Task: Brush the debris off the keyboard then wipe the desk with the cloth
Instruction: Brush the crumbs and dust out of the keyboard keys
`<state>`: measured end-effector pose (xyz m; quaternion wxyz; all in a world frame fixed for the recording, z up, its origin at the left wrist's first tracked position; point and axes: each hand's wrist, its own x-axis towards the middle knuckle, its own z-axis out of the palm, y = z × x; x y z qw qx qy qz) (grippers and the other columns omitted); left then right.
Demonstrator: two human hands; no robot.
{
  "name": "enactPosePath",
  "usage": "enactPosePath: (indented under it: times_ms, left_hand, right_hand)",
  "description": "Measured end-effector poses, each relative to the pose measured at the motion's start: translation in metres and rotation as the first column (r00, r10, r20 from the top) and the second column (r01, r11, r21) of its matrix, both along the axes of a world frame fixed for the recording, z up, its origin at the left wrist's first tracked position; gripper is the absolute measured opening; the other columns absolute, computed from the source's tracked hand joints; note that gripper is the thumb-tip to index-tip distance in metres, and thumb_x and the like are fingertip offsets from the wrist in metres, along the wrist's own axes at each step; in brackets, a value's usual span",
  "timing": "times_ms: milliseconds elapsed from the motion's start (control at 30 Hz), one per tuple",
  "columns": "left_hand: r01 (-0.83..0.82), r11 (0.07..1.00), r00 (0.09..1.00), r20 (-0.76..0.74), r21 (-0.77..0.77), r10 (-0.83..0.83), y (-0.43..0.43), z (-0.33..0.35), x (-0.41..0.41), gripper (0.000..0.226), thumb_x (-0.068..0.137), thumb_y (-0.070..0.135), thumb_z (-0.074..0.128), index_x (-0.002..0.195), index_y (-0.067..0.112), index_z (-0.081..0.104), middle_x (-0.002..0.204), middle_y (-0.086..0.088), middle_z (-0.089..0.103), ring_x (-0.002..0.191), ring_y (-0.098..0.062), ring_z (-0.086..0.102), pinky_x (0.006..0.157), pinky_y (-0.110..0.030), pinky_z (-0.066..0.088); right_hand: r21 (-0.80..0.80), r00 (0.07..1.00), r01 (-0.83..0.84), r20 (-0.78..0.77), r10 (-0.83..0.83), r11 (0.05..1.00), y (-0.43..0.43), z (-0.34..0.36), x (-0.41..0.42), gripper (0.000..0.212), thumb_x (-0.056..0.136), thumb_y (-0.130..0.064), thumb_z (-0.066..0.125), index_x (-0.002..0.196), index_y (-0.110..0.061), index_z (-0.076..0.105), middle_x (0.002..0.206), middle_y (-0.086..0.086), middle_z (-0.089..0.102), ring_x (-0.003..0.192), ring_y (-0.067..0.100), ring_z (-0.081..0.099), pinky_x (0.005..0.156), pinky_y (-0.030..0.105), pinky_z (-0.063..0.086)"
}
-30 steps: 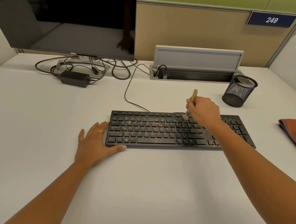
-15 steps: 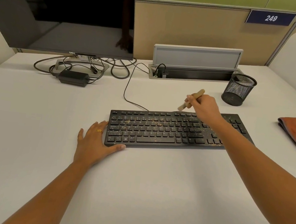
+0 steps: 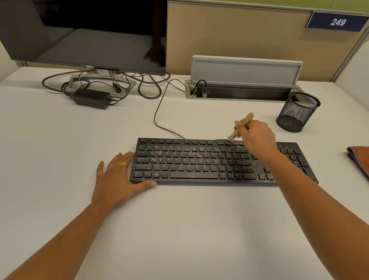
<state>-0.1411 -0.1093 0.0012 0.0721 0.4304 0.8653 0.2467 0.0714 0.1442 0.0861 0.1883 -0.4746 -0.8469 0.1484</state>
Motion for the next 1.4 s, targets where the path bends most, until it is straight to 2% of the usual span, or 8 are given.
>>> enactPosePath:
  times_ms: [333, 567, 800, 967, 1067, 1167, 1300, 1400]
  left_hand:
    - [-0.003, 1.000, 1.000, -0.011, -0.026, 0.002, 0.001, 0.002, 0.001, 0.110, 0.056, 0.081, 0.052, 0.148, 0.026, 0.027, 0.155, 0.004, 0.029, 0.146, -0.011, 0.014, 0.118, -0.045, -0.001]
    - [-0.002, 0.999, 1.000, 0.003, -0.033, 0.002, 0.001, 0.003, 0.003, 0.110, 0.055, 0.081, 0.051, 0.148, 0.026, 0.027, 0.155, 0.004, 0.028, 0.146, -0.011, 0.013, 0.118, -0.043, -0.002]
    - [-0.003, 0.999, 1.000, -0.005, -0.034, 0.003, 0.001, 0.002, 0.001, 0.110, 0.056, 0.081, 0.051, 0.148, 0.027, 0.027, 0.155, 0.005, 0.028, 0.146, -0.011, 0.013, 0.118, -0.044, -0.002]
    - [-0.001, 0.999, 1.000, 0.000, -0.032, 0.001, 0.001, 0.002, 0.002, 0.111, 0.055, 0.081, 0.051, 0.148, 0.027, 0.027, 0.155, 0.005, 0.028, 0.146, -0.011, 0.013, 0.118, -0.044, -0.002]
    - [-0.001, 1.000, 1.000, -0.003, -0.031, 0.001, 0.001, 0.003, 0.002, 0.110, 0.056, 0.081, 0.052, 0.148, 0.026, 0.027, 0.155, 0.004, 0.028, 0.146, -0.011, 0.013, 0.118, -0.044, -0.002]
    - [-0.004, 1.000, 1.000, -0.006, -0.020, 0.004, 0.001, 0.001, 0.001, 0.108, 0.058, 0.080, 0.056, 0.148, 0.025, 0.028, 0.154, 0.004, 0.030, 0.146, -0.011, 0.014, 0.118, -0.044, -0.001]
    - [0.003, 1.000, 1.000, -0.001, -0.021, -0.003, 0.001, 0.001, 0.001, 0.113, 0.055, 0.084, 0.055, 0.148, 0.025, 0.028, 0.154, 0.004, 0.030, 0.146, -0.011, 0.014, 0.118, -0.044, -0.002]
    - [0.005, 1.000, 1.000, -0.004, -0.020, -0.005, 0.001, 0.001, 0.001, 0.116, 0.054, 0.087, 0.055, 0.148, 0.025, 0.029, 0.154, 0.004, 0.030, 0.146, -0.011, 0.014, 0.118, -0.044, -0.001]
  right_hand:
    - [-0.016, 1.000, -0.013, -0.007, 0.013, 1.000, 0.003, 0.001, 0.000, 0.044, 0.100, -0.036, 0.034, 0.101, -0.008, 0.068, 0.095, 0.010, 0.067, 0.086, 0.027, 0.059, 0.069, 0.031, 0.039]
    - [-0.099, 0.992, -0.062, -0.117, 0.050, 0.993, 0.003, 0.002, -0.001, 0.042, 0.100, -0.035, 0.037, 0.095, -0.008, 0.069, 0.076, 0.000, 0.061, 0.061, 0.008, 0.047, 0.055, 0.026, 0.033]
    - [0.075, 0.994, 0.032, 0.099, -0.039, 0.997, 0.004, 0.008, 0.001, 0.044, 0.101, -0.035, 0.033, 0.099, -0.007, 0.067, 0.085, 0.007, 0.064, 0.075, 0.022, 0.054, 0.065, 0.030, 0.036]
    - [-0.124, 0.996, -0.055, -0.079, 0.045, 0.991, 0.001, 0.003, -0.003, 0.041, 0.099, -0.036, 0.038, 0.097, -0.010, 0.069, 0.065, -0.007, 0.053, 0.058, 0.008, 0.045, 0.053, 0.025, 0.031]
    - [-0.013, 0.998, -0.001, 0.058, 0.002, 1.000, 0.003, 0.002, -0.002, 0.044, 0.100, -0.038, 0.035, 0.099, -0.009, 0.068, 0.084, 0.006, 0.065, 0.074, 0.022, 0.056, 0.064, 0.029, 0.037]
    - [0.079, 0.996, 0.044, 0.080, -0.050, 0.996, 0.008, 0.004, -0.001, 0.045, 0.100, -0.036, 0.034, 0.101, -0.005, 0.067, 0.094, 0.012, 0.068, 0.085, 0.029, 0.060, 0.066, 0.030, 0.037]
    - [-0.051, 0.999, -0.019, -0.048, 0.017, 0.999, 0.007, -0.001, 0.002, 0.043, 0.100, -0.036, 0.037, 0.097, -0.007, 0.069, 0.080, 0.007, 0.061, 0.071, 0.021, 0.052, 0.063, 0.029, 0.033]
    - [-0.100, 0.999, -0.039, -0.036, 0.036, 0.994, 0.009, -0.002, 0.006, 0.041, 0.100, -0.034, 0.037, 0.094, -0.008, 0.069, 0.075, 0.001, 0.059, 0.070, 0.019, 0.053, 0.063, 0.028, 0.036]
